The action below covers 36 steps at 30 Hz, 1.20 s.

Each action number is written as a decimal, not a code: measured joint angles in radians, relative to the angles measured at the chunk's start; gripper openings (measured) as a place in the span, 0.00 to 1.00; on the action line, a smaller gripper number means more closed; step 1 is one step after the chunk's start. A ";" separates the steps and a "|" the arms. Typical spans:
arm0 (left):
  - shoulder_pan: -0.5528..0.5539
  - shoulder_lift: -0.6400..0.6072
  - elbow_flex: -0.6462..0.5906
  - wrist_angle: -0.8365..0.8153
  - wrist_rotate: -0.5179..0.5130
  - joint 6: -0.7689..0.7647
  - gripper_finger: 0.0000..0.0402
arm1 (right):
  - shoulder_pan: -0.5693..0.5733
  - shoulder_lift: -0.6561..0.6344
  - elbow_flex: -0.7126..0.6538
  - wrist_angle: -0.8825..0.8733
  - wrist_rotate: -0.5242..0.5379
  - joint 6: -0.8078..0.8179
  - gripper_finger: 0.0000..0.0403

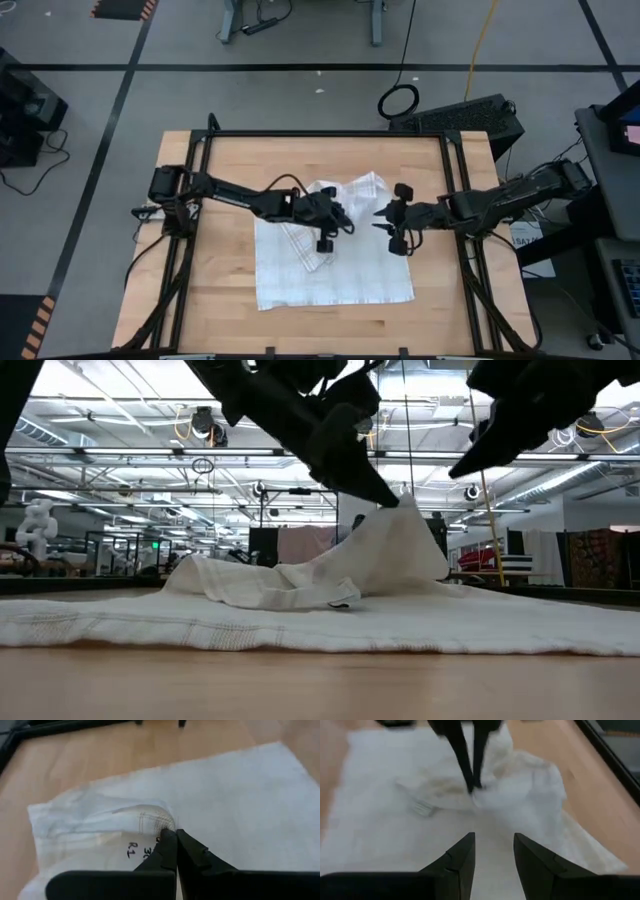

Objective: Roll towel
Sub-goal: Roll the white towel

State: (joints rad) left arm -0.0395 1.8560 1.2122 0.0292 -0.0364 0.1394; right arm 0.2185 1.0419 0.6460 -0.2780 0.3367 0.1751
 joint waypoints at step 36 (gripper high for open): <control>-0.066 0.056 0.001 0.033 -0.032 0.052 0.00 | -0.368 0.306 0.000 0.313 -0.576 -0.351 0.45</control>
State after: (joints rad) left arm -0.1055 1.9121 1.2137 0.0619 -0.0685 0.1910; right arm -0.1497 1.3474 0.6460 0.0350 -0.2395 -0.1759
